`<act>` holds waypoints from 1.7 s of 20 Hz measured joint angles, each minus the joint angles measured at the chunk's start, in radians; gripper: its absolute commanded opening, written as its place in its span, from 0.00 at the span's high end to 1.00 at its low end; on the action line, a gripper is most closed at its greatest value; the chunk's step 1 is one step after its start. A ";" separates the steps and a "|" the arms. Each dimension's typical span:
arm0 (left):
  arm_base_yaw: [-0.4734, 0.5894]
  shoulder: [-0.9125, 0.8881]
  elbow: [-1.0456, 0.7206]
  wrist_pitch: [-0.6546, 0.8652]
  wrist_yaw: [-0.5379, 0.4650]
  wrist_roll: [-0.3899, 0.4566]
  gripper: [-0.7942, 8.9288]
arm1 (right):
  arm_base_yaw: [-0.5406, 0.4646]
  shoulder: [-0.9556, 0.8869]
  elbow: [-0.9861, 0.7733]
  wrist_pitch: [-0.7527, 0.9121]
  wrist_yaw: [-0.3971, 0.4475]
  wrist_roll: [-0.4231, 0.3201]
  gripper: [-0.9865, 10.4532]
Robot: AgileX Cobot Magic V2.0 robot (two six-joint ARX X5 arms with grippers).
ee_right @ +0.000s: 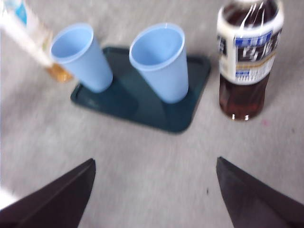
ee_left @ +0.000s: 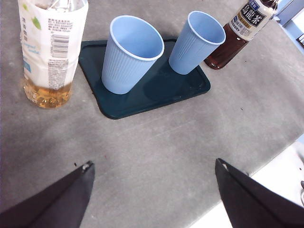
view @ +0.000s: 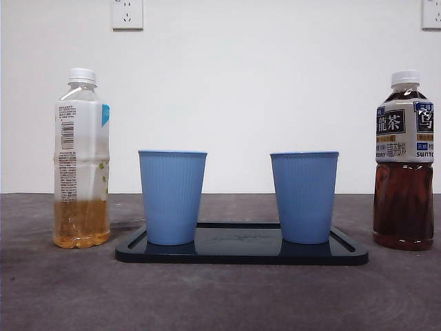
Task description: Pour the drink into the cup
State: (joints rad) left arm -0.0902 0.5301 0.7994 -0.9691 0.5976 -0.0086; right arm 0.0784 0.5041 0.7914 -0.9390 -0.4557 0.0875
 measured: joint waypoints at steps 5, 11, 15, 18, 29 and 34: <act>0.000 0.000 0.000 0.009 0.000 0.000 0.50 | 0.000 0.000 -0.209 0.294 0.016 0.143 0.54; 0.000 0.000 0.000 0.011 0.000 0.000 0.50 | 0.035 0.001 -0.431 0.595 0.147 0.260 0.53; 0.000 0.000 0.000 0.019 0.000 0.000 0.50 | 0.068 0.034 -0.547 0.806 0.233 0.281 0.53; 0.000 0.000 0.000 0.030 0.000 0.000 0.50 | 0.079 0.092 -0.599 0.962 0.273 0.273 0.53; 0.000 0.000 0.000 0.062 0.000 0.000 0.50 | 0.079 0.480 -0.612 1.454 0.303 0.156 0.53; 0.000 0.000 0.000 0.062 0.000 0.000 0.50 | 0.079 0.645 -0.612 1.648 0.350 0.147 0.53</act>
State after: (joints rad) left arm -0.0902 0.5301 0.7994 -0.9070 0.5976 -0.0086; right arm 0.1574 1.1488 0.1795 0.7090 -0.1055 0.2348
